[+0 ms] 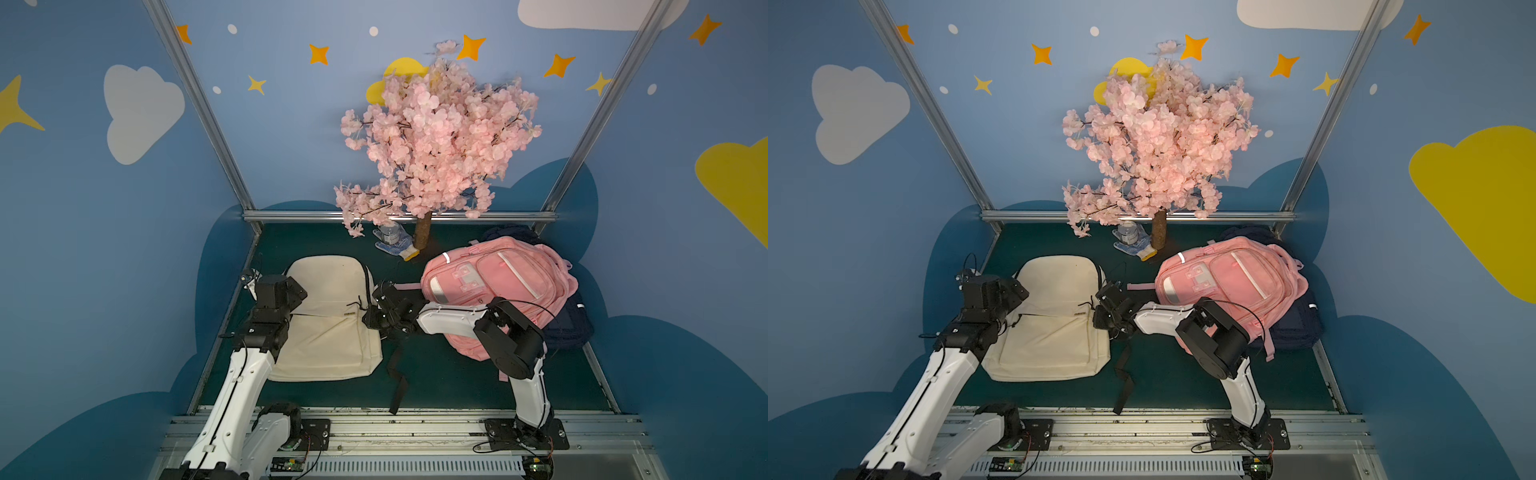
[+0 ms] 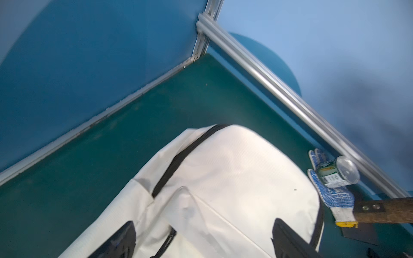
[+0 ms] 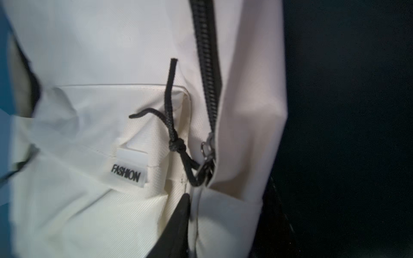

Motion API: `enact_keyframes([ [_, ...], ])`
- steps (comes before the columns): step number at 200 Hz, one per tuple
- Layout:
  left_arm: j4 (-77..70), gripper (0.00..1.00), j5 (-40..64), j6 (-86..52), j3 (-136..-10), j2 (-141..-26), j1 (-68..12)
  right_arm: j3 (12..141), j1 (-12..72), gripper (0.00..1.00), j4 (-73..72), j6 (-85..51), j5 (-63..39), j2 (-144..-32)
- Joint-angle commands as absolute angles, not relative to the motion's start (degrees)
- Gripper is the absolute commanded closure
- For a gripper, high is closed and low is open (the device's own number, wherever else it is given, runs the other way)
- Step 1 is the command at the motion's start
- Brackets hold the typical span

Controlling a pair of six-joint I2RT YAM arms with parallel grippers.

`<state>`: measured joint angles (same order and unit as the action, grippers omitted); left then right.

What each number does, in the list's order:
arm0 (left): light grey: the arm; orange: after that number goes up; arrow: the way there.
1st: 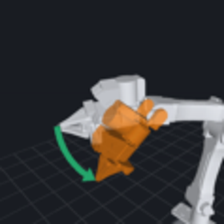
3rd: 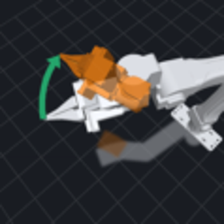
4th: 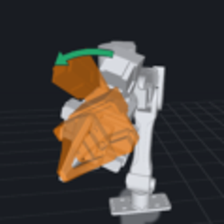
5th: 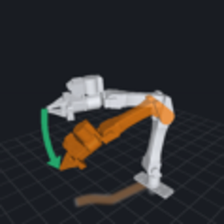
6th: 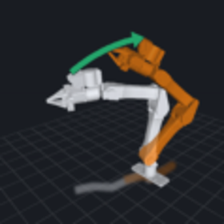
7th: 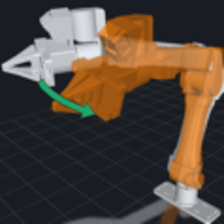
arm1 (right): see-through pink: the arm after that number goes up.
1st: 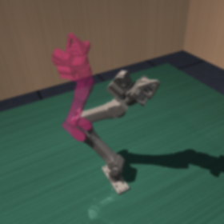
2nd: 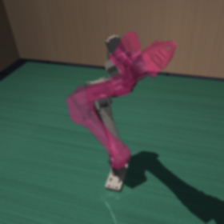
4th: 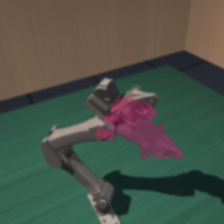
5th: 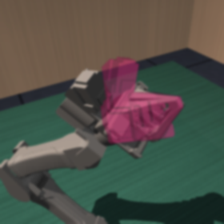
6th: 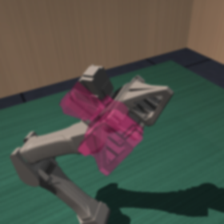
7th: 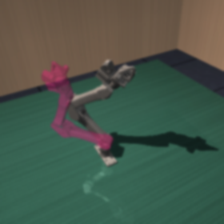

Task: Zip up the backpack
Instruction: Move the backpack to the center of the board.

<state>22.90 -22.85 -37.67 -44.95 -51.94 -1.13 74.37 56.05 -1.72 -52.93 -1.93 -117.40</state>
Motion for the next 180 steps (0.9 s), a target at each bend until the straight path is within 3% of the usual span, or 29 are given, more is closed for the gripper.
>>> enact_keyframes([
  [1,27.4,0.04,-23.7,-35.3,-46.1,-51.3,-1.1,76.3,56.3,0.69,-2.6,-57.5,4.2,-118.1],
  [18,27.9,0.03,-23.7,-34.7,-46.1,-49.6,-1.1,78.0,56.8,0.68,-1.1,-57.7,6.2,-117.8],
  [57,29.1,0.00,-15.5,-33.7,-48.6,-51.4,-1.0,85.0,58.2,0.54,0.7,-57.0,3.4,-119.2],
  [101,30.0,0.00,-12.8,-34.3,-48.7,-48.7,0.7,93.4,62.2,0.49,4.0,-58.8,2.6,-123.4],
  [112,30.9,0.00,-12.6,-33.7,-49.4,-48.3,1.3,93.4,62.8,0.41,3.8,-58.8,2.4,-123.8],
  [146,31.9,0.00,-10.0,-32.5,-50.2,-48.5,1.7,86.4,63.4,0.28,2.6,-56.4,7.1,-118.0],
  [180,28.5,0.02,-1.3,-32.9,-50.5,-51.0,1.5,71.1,62.0,0.21,-0.2,-51.1,17.7,-102.7],
])
